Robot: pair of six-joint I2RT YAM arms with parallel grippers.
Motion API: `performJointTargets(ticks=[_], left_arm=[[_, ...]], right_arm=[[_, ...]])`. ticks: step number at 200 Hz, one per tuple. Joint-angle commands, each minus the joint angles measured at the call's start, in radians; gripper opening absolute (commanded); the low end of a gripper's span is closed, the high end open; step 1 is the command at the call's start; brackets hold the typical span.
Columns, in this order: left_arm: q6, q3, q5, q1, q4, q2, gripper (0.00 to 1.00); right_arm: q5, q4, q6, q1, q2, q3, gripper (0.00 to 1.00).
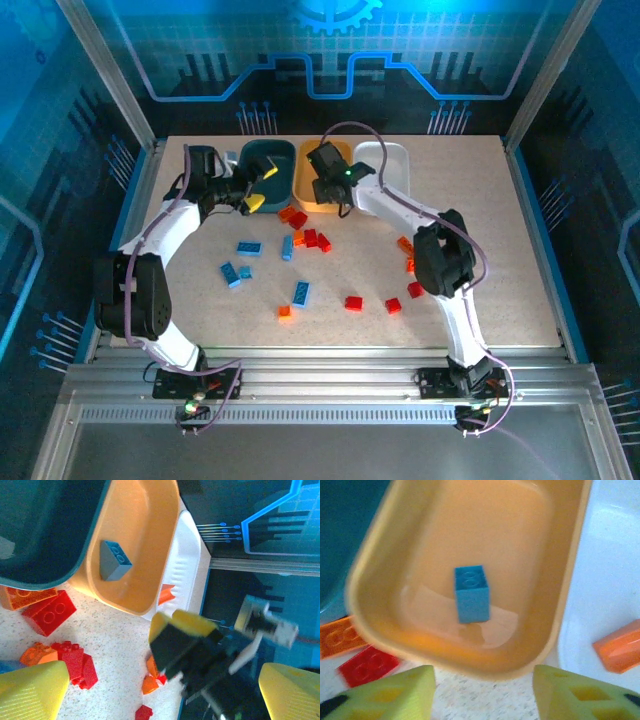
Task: Sort the legos into containers by color
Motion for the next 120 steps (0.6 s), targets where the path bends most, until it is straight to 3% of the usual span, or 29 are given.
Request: performJointTargets(ticks=[1,53,88,120], left_arm=[[-0.102,-0.035,0.067,0.002,0.086,-0.021,0.99],[-0.128,-0.046,0.088,-0.051,0.123,0.019,0.99],[-0.090,-0.029,0.079,-0.075,0.082,0.032,0.99],[-0.084,-0.026,0.081,-0.084,0.075,0.038,0.99]], right_arm=[[-0.067,0.061,-0.007,0.046,-0.136,-0.195,0.51],[-0.233,0.121,-0.082,0.092,-0.155,-0.419,0.56],[-0.226,0.131,-0.092,0.102,-0.083,-0.394,0.55],[-0.221,0.127,-0.099,0.082,-0.003,-0.337,0.49]])
